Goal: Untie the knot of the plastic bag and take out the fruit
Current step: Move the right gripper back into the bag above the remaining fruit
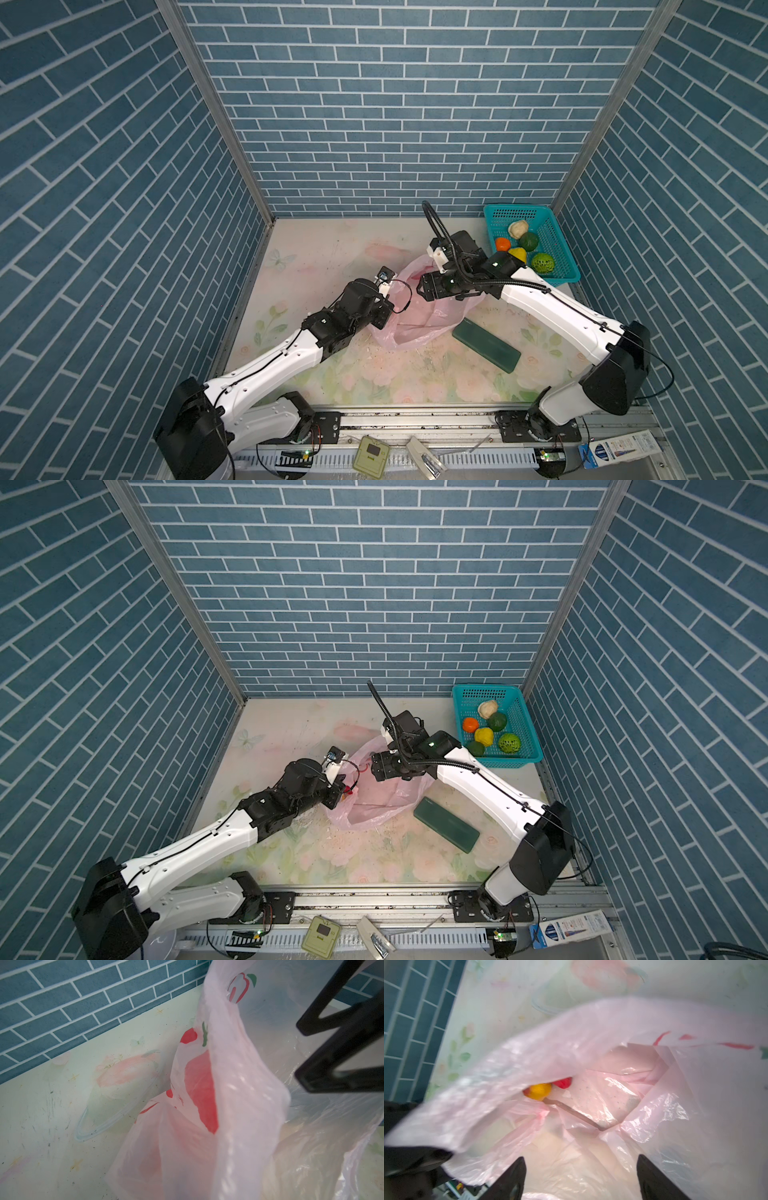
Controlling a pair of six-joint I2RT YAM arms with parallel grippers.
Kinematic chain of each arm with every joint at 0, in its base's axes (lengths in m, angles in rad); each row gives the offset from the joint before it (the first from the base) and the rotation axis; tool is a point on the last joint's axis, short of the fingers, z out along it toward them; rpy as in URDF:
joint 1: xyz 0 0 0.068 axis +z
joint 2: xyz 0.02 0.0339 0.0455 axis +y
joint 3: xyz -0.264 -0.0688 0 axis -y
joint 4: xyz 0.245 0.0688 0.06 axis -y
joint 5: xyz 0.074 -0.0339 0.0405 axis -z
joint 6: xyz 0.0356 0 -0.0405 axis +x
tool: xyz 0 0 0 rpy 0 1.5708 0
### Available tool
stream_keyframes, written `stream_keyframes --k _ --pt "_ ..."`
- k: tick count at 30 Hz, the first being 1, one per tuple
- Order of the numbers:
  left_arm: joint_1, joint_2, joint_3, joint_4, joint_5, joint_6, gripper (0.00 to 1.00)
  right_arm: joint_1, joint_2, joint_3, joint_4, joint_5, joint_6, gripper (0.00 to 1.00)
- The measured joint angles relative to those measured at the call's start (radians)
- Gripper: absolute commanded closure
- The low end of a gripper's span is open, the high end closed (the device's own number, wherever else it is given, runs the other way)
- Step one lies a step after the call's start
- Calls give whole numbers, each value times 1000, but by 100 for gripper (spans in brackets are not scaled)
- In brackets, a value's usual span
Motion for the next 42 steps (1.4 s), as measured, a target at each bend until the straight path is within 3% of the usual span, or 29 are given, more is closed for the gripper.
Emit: stream_keyframes --k 11,22,30,42 --pt "4 23 3 11 35 5 100 -6 21 -105 -80 416 -26 15" --pt "-3 140 98 53 146 28 100 -32 -139 -210 -298 599 46 15" --pt "-29 175 173 52 186 46 100 -31 -225 -211 -364 569 110 17" --pt "-28 172 171 8 128 60 100 58 -136 -206 -39 349 141 18"
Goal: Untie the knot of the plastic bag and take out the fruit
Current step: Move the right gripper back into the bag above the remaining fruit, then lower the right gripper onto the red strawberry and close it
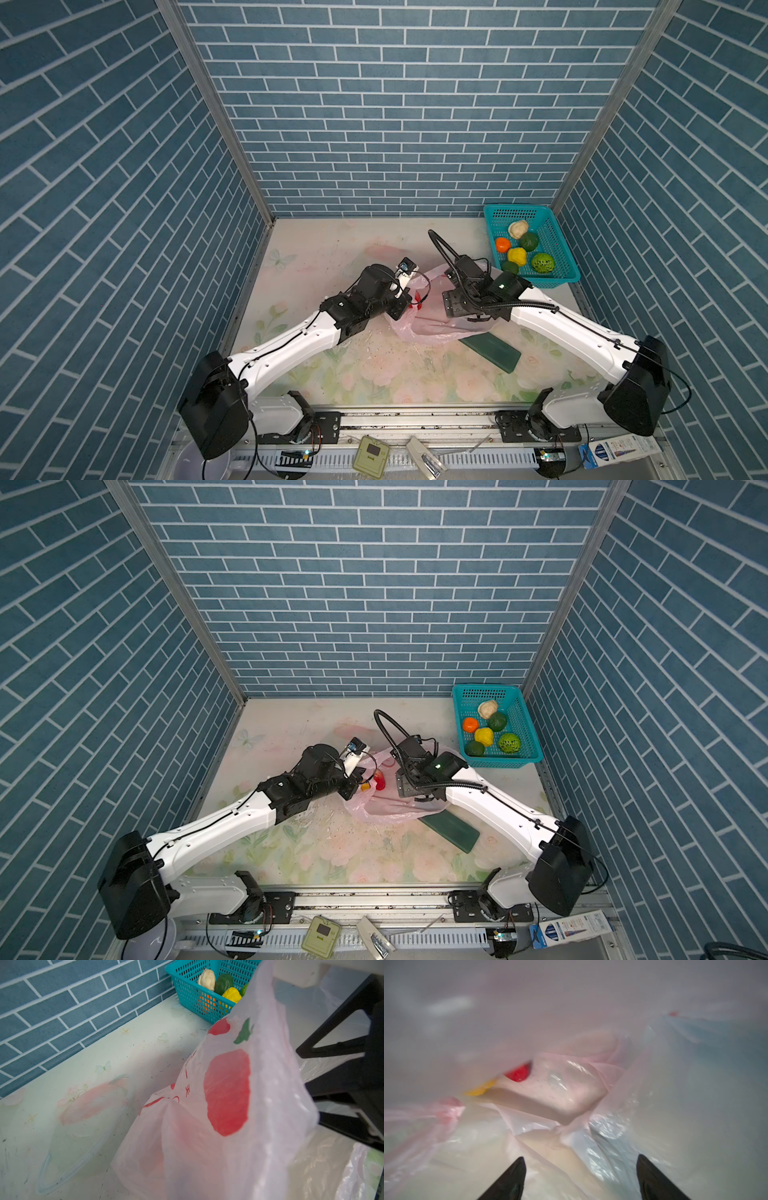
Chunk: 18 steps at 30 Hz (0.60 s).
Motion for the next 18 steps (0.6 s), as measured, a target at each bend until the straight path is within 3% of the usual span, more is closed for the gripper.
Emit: stream_keyframes --k 5,18 --pt "6 0 -16 -2 -19 0 100 32 29 -25 190 -40 35 19" --pt "21 0 -11 -2 -48 -11 100 59 68 -332 668 -55 149 22"
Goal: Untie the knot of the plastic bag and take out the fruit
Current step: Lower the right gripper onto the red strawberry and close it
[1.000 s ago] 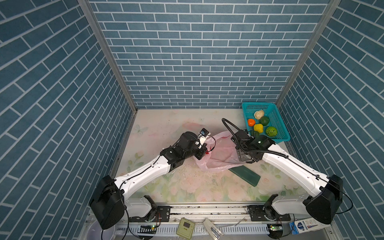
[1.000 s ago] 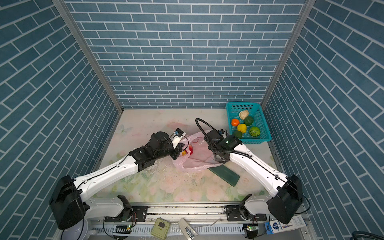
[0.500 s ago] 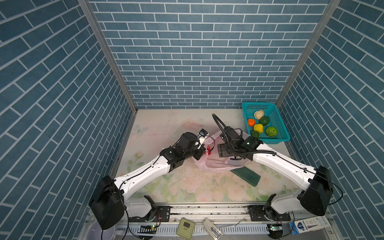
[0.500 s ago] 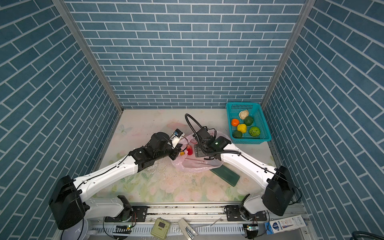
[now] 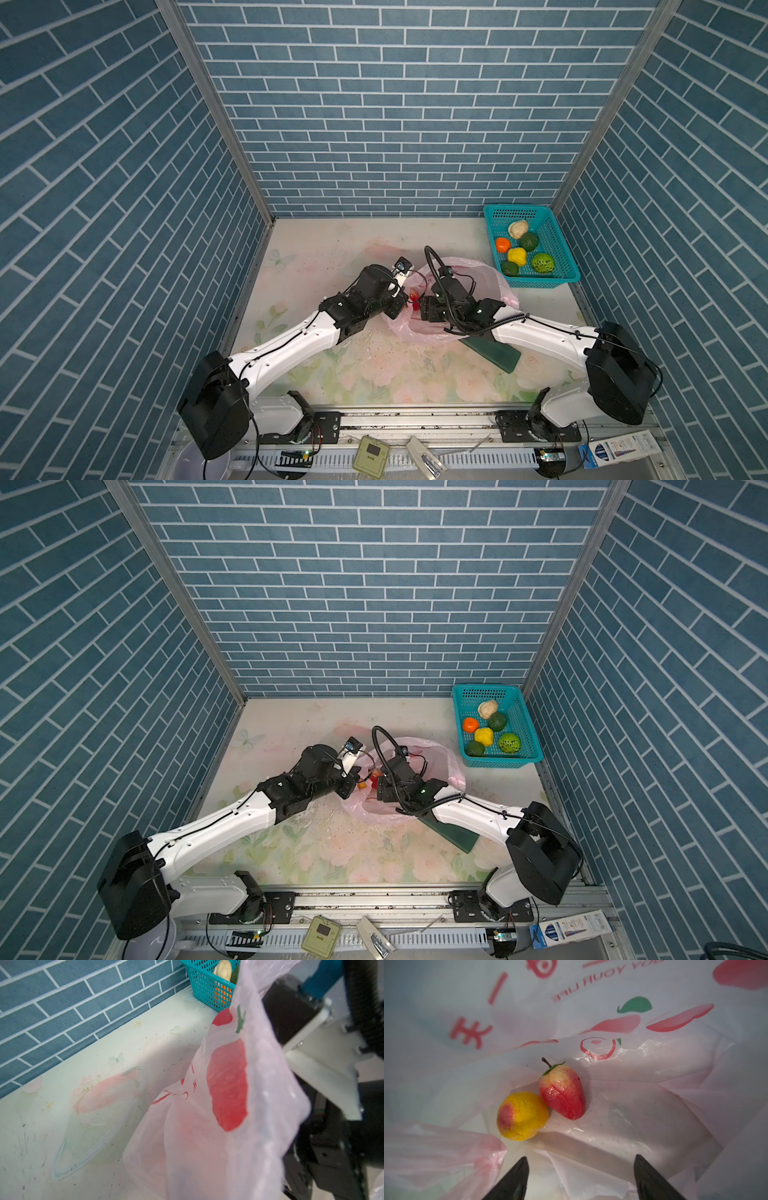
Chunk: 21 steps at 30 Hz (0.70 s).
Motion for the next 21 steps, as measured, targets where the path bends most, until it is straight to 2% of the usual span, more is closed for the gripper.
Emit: stream_keyframes --k 8,16,21 --pt "13 0 17 1 3 -7 100 2 50 -137 228 -38 81 20" --pt "14 0 16 2 21 -8 100 -8 177 -138 460 -68 181 16" --pt "16 0 8 3 35 -6 100 -9 233 -117 488 -35 258 14"
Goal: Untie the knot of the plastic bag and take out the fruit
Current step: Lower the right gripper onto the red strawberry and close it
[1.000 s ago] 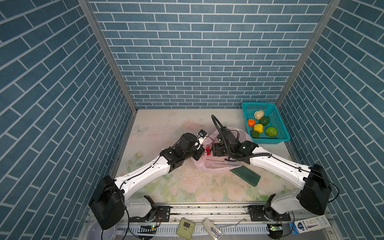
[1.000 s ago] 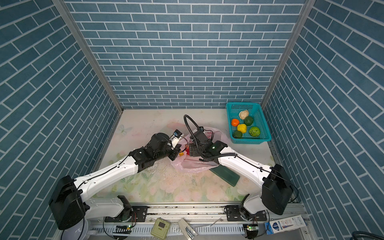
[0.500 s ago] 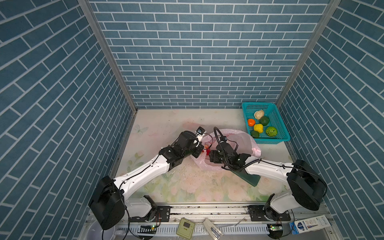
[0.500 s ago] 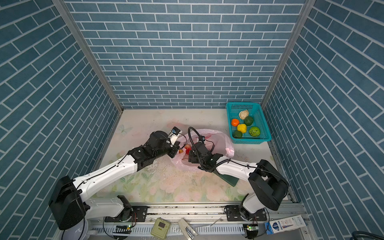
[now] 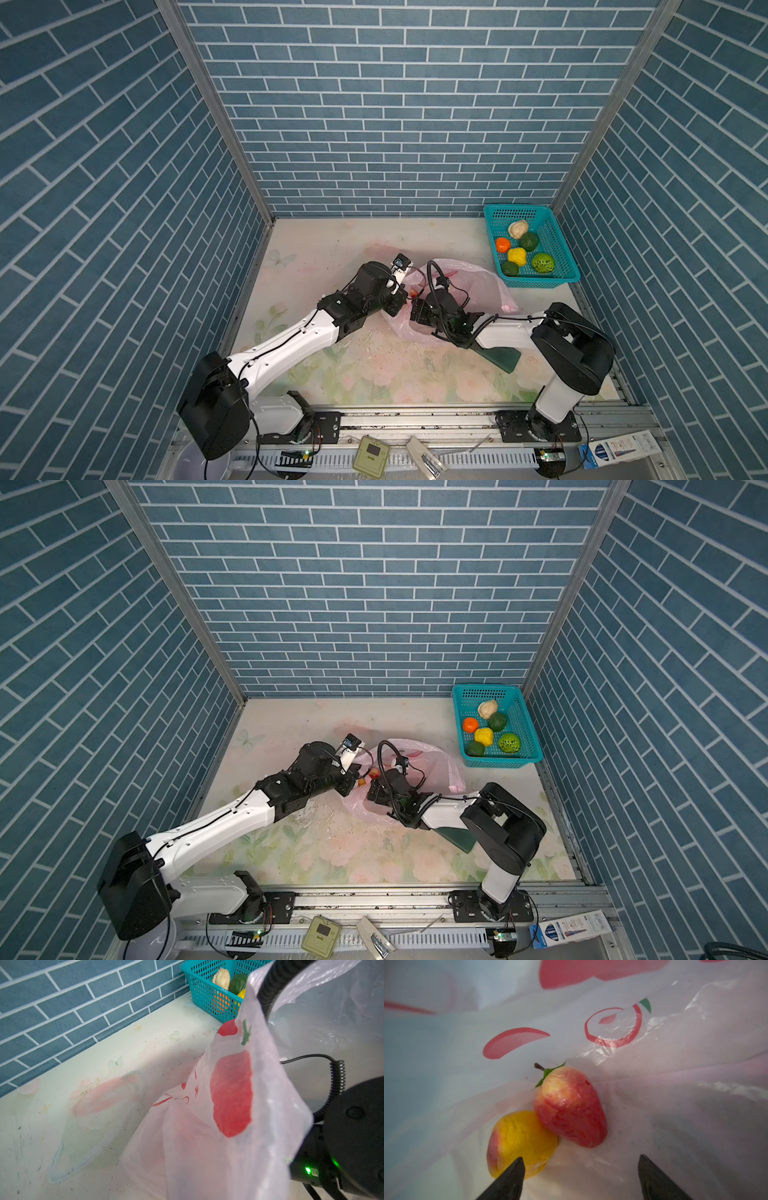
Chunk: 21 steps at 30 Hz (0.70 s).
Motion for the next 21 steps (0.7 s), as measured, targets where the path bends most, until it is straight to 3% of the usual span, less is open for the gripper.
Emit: stream_keyframes --k 15,21 --pt "10 -7 -71 8 42 48 100 -2 130 270 -181 65 84 9" --pt "16 -7 -71 23 44 51 100 -9 179 286 -264 68 108 8"
